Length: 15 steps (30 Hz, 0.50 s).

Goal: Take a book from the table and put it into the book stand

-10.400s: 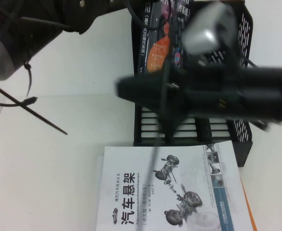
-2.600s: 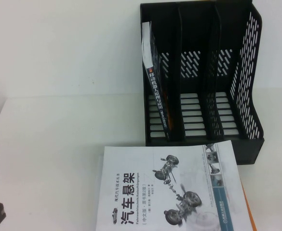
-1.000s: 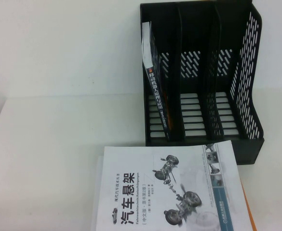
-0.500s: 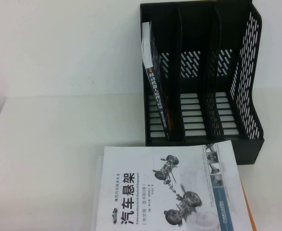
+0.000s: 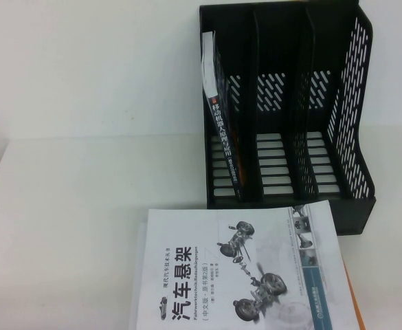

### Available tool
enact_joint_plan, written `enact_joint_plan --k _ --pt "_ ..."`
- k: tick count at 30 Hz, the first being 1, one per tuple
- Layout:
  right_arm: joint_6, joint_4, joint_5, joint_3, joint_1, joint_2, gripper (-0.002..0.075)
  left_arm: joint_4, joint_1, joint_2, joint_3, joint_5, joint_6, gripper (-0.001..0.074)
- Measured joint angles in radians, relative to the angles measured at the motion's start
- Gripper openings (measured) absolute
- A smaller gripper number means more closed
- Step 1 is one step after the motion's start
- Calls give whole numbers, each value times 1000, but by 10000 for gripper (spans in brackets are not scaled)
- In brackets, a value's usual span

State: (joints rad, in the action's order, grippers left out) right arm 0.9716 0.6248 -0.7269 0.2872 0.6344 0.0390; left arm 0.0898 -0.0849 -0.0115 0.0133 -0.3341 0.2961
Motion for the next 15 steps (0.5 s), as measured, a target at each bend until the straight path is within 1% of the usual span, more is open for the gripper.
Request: enact_joint_plan --k 2,4,6,7,9,13,15 --pt "0 16 16 -27 -3 0 -1 0 0 0 0 0 0 -2" --pt "25 -14 14 -56 -25 0 -1 0 0 0 0 0 0 -2" --pt "38 -68 7 -73 -76 0 -1 0 0 0 0 0 0 -2" --pt "4 -110 16 -78 -116 0 -1 0 0 0 0 0 0 -2" --pt "-133 -199 51 -87 -202 0 -1 0 0 0 0 0 0 -2" --pt "-524 -345 191 -127 -404 0 -1 0 0 0 0 0 0 -2" --pt "-671 -404 271 -167 -477 0 -1 0 0 0 0 0 0 -2"
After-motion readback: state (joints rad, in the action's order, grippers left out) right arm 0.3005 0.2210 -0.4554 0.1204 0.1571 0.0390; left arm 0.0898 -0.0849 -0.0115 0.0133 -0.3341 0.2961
